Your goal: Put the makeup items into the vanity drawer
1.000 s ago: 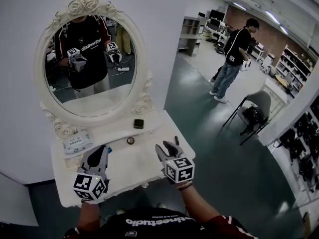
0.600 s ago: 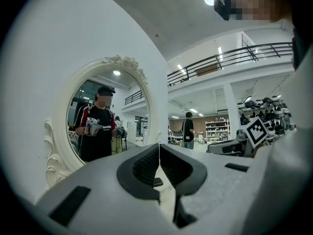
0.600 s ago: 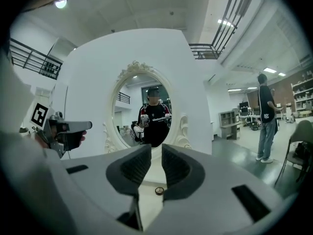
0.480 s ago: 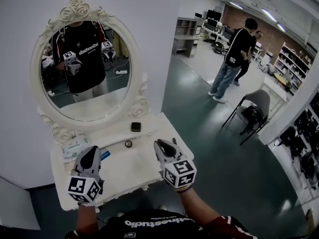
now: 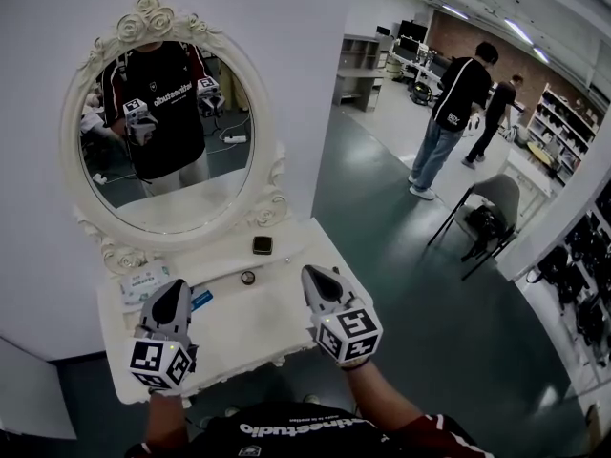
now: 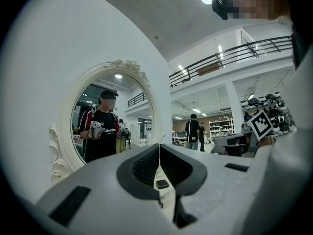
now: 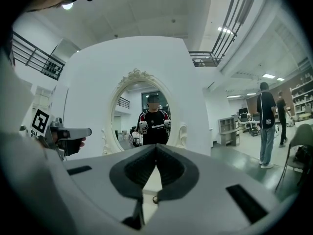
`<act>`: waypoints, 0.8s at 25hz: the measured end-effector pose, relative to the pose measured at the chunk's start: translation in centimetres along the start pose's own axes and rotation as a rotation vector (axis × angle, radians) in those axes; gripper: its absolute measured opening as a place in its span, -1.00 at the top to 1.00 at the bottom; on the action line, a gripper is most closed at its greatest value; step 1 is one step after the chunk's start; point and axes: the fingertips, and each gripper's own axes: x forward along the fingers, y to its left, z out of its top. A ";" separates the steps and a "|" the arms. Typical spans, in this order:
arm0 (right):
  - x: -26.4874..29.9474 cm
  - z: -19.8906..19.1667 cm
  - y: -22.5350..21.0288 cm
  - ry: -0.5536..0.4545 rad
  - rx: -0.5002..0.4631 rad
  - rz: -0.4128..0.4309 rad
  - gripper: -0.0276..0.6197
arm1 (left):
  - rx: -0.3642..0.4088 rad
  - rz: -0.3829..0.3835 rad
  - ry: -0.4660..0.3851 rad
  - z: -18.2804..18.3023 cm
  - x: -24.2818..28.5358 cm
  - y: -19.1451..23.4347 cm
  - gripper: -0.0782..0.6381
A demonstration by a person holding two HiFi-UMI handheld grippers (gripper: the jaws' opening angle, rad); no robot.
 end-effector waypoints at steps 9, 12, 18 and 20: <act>0.6 0.2 -0.1 0.003 -0.018 -0.007 0.91 | -0.004 0.020 0.000 -0.1 -0.1 0.7 0.76; 0.6 0.7 -0.2 -0.001 -0.011 -0.007 0.91 | -0.004 0.022 -0.001 0.0 -0.1 0.8 0.76; 0.5 0.5 -0.4 0.005 -0.005 -0.006 0.91 | 0.002 0.022 -0.002 0.1 0.0 0.7 0.76; 0.4 0.4 -0.6 0.006 -0.004 -0.007 0.91 | 0.001 0.019 -0.002 0.1 0.1 0.5 0.76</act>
